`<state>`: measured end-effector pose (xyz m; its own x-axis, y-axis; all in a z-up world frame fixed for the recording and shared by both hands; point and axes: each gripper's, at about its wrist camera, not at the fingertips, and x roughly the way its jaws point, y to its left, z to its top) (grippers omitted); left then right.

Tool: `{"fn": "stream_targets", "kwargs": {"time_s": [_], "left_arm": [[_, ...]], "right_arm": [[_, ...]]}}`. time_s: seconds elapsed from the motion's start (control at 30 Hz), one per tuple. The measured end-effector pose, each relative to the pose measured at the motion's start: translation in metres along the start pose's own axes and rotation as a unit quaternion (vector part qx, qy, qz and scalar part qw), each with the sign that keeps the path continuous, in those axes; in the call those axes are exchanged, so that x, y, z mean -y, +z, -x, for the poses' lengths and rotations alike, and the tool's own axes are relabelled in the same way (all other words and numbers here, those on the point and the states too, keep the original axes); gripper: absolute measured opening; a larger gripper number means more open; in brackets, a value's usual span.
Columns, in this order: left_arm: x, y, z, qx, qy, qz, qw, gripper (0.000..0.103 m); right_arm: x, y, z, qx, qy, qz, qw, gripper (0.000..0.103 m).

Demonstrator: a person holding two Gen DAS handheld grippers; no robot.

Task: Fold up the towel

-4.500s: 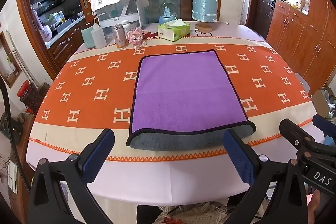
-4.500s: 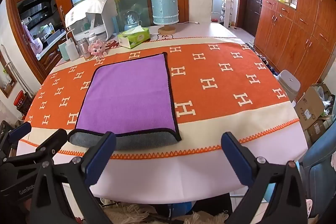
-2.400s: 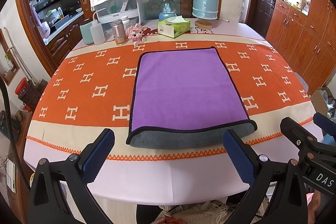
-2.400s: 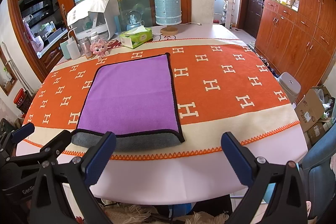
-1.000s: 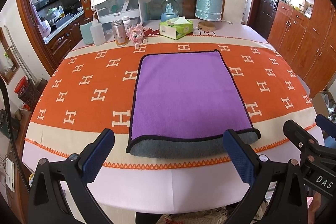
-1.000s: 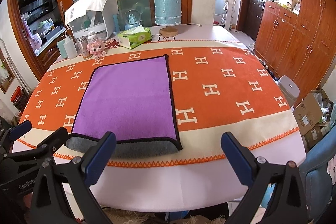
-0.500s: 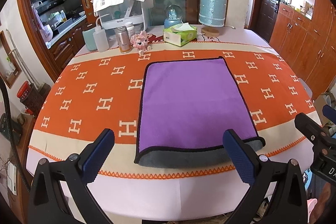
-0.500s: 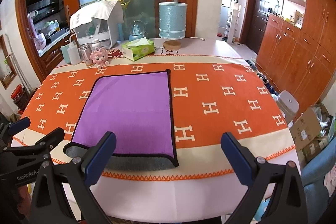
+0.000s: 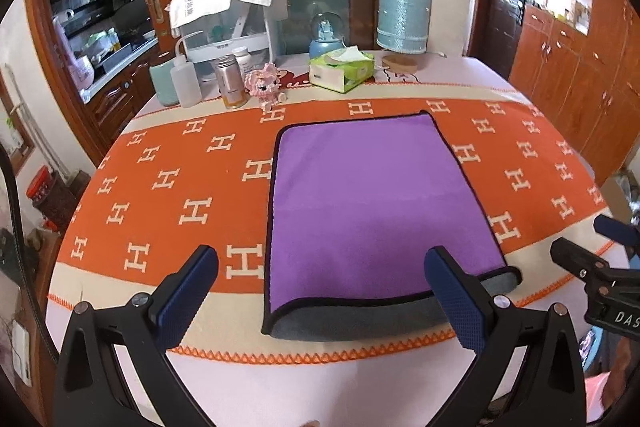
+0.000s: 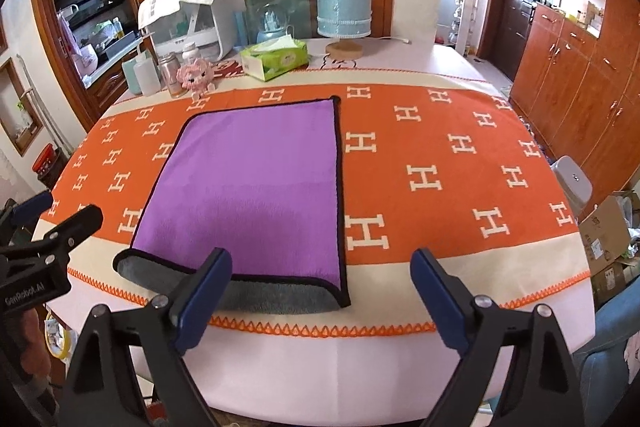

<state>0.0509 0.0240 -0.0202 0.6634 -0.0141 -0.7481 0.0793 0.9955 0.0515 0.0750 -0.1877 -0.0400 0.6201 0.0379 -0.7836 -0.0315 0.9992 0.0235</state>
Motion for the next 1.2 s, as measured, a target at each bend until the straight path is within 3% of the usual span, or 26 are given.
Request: {"fn": "stream_targets", "kwargs": {"time_s": [0.1,0.23,0.4,0.53,0.57,0.63,0.83,1.0,1.2], "left_arm": [[-0.003,-0.003,-0.015,-0.021,-0.019,-0.012,0.9995,0.102],[-0.013,-0.013,-0.037,-0.040,-0.079,-0.008,0.9960,0.095],[-0.025,-0.028,-0.062,-0.059,-0.116,-0.034,0.9909,0.087],[-0.046,-0.035,-0.079,-0.079,-0.170,-0.005,0.9823,0.085],[-0.050,-0.037,-0.082,-0.084,-0.176,-0.002,0.9808,0.084],[-0.056,-0.038,-0.089,-0.095,-0.182,-0.005,0.9787,0.070],[-0.064,-0.042,-0.104,-0.122,-0.206,-0.041,0.9702,0.052],[-0.065,-0.043,-0.106,-0.126,-0.221,-0.070,0.9647,0.047],[-0.063,-0.045,-0.110,-0.134,-0.233,-0.100,0.9579,0.045]], "right_arm": [[0.000,-0.003,-0.008,-0.005,0.004,0.009,1.000,0.091],[0.002,-0.009,-0.026,-0.018,0.008,0.032,0.999,0.085],[0.007,-0.021,-0.058,-0.055,0.036,0.069,0.995,0.068],[0.008,-0.029,-0.073,-0.068,0.063,0.096,0.991,0.063],[0.008,-0.030,-0.075,-0.068,0.070,0.106,0.990,0.061],[0.008,-0.031,-0.079,-0.072,0.089,0.120,0.986,0.058],[0.010,-0.028,-0.094,-0.093,0.130,0.148,0.976,0.047],[0.013,-0.027,-0.099,-0.105,0.162,0.166,0.967,0.034],[0.013,-0.027,-0.103,-0.112,0.168,0.186,0.961,0.027]]}}
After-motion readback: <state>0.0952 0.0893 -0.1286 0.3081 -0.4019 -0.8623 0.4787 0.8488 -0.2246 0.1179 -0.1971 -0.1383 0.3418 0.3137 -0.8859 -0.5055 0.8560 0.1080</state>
